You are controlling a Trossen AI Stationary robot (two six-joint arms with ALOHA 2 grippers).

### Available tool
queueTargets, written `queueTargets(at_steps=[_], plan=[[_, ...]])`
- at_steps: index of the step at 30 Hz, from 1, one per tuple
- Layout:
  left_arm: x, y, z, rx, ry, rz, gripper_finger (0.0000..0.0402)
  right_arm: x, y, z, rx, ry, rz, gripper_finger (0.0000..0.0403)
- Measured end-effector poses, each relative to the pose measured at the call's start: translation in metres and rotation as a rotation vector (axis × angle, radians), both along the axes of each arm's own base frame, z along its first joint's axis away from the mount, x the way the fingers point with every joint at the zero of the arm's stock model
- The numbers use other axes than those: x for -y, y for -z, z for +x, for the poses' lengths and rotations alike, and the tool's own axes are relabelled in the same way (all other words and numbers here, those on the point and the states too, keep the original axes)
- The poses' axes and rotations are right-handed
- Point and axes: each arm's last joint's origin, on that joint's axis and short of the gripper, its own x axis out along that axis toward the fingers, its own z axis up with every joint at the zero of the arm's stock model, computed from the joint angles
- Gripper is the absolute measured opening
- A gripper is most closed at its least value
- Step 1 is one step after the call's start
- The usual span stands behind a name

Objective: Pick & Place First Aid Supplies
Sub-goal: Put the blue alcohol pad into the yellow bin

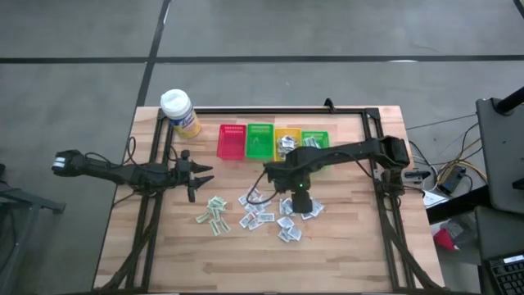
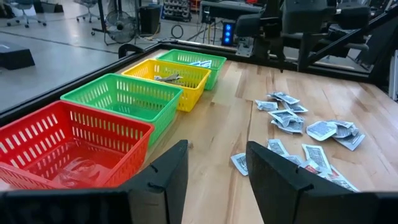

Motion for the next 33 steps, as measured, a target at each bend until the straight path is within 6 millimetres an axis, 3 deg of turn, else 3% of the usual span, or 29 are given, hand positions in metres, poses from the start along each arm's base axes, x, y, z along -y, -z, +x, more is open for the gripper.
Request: queueTargets(at_steps=[5,17,33], plan=[[0.000,0.000,0.000,-0.001,0.000,0.001,0.0158,0.003,0.009,-0.003,-0.019,-0.005,-0.073,0.0127],[0.000,0.000,0.000,-0.002,0.001,0.005,0.0158,0.005,0.054,-0.013,-0.013,-0.001,-0.153,0.0122],[0.000,0.000,0.000,0.000,0.000,-0.001,0.0158,0.006,0.083,-0.017,0.072,-0.018,-0.176,0.0123]])
